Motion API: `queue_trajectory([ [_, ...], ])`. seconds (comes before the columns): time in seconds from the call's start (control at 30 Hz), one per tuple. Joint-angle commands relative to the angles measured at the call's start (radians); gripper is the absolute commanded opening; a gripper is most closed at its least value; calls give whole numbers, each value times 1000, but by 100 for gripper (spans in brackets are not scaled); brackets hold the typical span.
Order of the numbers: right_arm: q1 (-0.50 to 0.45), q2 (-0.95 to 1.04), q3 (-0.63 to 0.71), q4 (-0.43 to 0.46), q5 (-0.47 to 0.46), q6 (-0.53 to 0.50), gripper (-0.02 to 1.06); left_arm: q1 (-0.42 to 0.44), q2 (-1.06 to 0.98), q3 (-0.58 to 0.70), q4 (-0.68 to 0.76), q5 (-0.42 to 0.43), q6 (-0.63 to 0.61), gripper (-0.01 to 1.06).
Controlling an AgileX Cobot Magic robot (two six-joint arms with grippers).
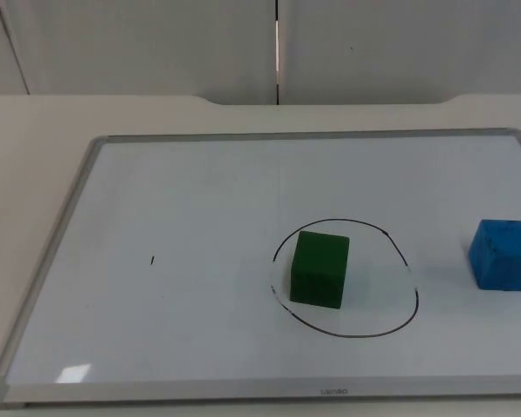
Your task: Push the two cubes into the marked area.
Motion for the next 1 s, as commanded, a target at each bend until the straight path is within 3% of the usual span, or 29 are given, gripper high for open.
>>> queue_trajectory([
  [0.0, -5, -4, 1, -1, -5, -3, 105, 2, -47, 26, 70, 14, -68, 0],
  [0.33, -5, -4, 1, -1, -5, -3, 105, 2, -288, 189, 165, 31, -151, 0],
  [0.57, -5, -4, 1, -1, -5, -3, 105, 2, -442, 207, 419, 152, -356, 0],
  [0.63, -5, -4, 1, -1, -5, -3, 105, 2, -502, 207, 541, 224, -461, 0],
  [0.8, -5, -4, 1, -1, -5, -3, 105, 2, -589, 207, 724, 345, -584, 0],
  [0.97, -5, -4, 1, -1, -5, -3, 105, 2, -677, 207, 775, 386, -615, 0],
])
